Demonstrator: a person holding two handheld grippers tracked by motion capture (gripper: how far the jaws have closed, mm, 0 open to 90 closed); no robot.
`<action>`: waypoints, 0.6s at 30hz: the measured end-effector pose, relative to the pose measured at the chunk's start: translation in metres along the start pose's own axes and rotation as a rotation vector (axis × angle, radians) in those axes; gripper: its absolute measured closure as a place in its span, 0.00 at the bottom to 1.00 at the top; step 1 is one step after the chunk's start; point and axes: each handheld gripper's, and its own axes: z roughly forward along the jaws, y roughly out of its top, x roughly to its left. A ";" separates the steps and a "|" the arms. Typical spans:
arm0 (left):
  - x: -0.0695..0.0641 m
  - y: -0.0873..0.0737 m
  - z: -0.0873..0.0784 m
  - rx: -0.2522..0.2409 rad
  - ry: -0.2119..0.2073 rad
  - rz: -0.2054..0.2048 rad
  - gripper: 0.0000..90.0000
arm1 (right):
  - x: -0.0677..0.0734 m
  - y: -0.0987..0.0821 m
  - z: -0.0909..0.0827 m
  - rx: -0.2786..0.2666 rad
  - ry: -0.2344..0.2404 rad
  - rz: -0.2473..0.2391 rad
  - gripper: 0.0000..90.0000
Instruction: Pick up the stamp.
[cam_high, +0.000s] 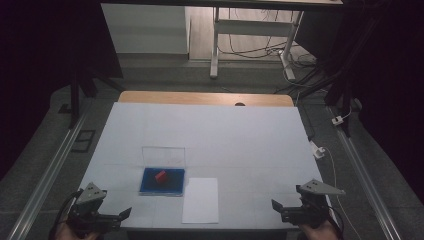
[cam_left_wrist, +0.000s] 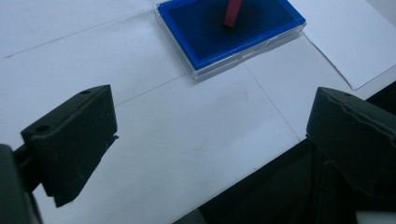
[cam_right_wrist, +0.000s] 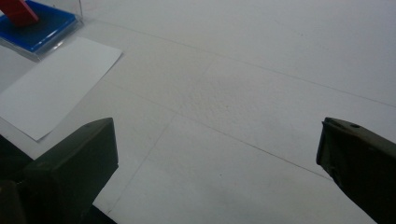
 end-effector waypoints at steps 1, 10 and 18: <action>0.000 0.000 0.000 0.001 -0.003 0.001 0.03 | -0.001 0.000 0.000 0.001 0.018 0.001 0.00; 0.001 0.000 0.000 -0.004 -0.026 -0.002 0.04 | 0.003 0.001 0.002 0.024 0.044 -0.036 0.00; 0.000 -0.001 -0.001 -0.009 -0.019 0.004 0.03 | 0.003 0.001 0.002 0.034 0.062 -0.044 0.00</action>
